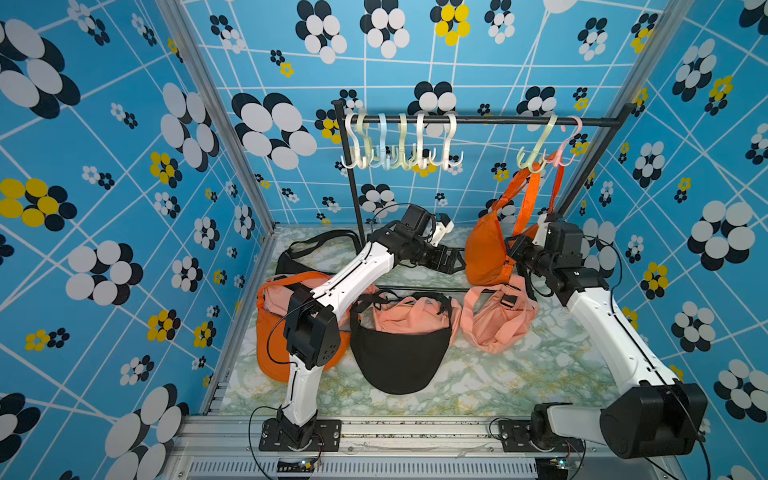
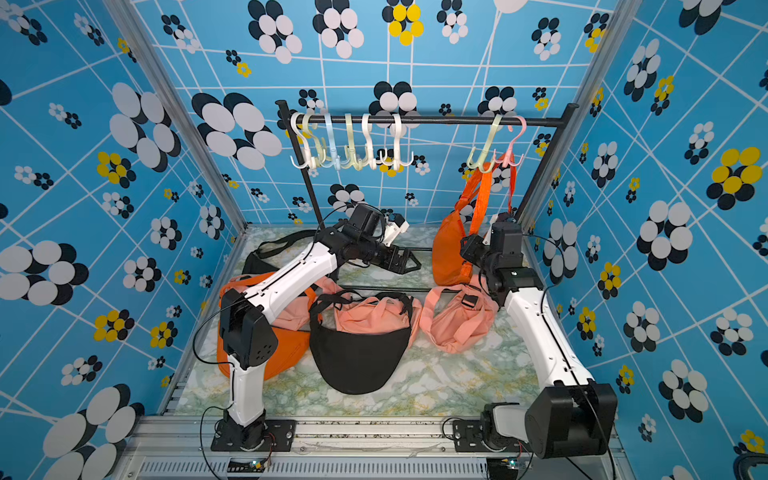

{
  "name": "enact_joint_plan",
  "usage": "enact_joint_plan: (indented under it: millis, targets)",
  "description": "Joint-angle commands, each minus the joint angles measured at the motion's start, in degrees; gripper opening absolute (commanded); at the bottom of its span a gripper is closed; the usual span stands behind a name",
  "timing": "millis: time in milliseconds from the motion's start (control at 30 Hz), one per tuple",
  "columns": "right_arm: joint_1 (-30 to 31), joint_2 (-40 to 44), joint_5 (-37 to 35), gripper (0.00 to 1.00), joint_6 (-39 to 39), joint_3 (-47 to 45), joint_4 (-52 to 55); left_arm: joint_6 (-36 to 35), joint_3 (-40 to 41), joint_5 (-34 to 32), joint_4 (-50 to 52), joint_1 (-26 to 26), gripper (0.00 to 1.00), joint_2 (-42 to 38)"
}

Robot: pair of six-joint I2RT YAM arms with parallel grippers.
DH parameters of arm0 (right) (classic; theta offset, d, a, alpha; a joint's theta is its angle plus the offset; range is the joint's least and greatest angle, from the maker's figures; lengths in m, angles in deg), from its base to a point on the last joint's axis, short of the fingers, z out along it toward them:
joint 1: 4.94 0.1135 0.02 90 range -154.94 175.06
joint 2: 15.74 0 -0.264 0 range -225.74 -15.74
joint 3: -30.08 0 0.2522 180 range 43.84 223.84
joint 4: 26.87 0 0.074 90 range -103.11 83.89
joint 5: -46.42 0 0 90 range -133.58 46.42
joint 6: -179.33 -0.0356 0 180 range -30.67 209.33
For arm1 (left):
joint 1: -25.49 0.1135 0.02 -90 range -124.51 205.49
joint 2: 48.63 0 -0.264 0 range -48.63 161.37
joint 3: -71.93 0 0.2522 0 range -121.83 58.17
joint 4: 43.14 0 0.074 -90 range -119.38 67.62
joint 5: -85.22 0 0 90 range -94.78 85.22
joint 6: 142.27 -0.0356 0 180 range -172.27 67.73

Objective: Take the bag off the hook
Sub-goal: Adjust the bag at the hook.

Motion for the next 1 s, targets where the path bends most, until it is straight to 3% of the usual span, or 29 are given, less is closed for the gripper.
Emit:
enact_joint_plan:
  millis: [0, 100, 500, 633, 800, 900, 967]
  targets:
    - [1.6, -1.0, 1.5, 0.11, 1.7, 2.9, -1.5, 1.8, 1.2, -0.7, -3.1, 0.6, 0.99, -0.5]
    - [5.5, -2.0, 1.5, 0.00, 2.5, 4.5, -1.0, 2.4, 1.6, -0.4, -4.6, 0.6, 0.99, -0.8]
    - [15.2, -8.8, 4.7, 0.00, 3.3, 12.7, 0.3, 1.7, 0.9, 0.8, -6.4, 0.4, 0.99, -1.7]
    - [17.1, -9.9, 5.8, 0.00, 2.2, 13.9, 0.3, 0.1, -0.4, -2.2, -4.5, 0.4, 0.99, -1.4]
    - [17.8, -9.0, 7.4, 0.00, 0.3, 13.4, 0.0, -2.5, -2.9, -11.3, -2.0, 0.3, 1.00, -1.1]
    - [17.8, -8.0, 8.5, 0.00, -0.9, 12.8, -0.5, -3.4, -4.4, -14.6, -1.6, 0.2, 0.90, -0.9]
    - [17.8, -7.4, 9.0, 0.00, -1.3, 12.7, -0.6, -3.5, -5.2, -16.0, -1.4, -0.1, 0.72, -0.8]
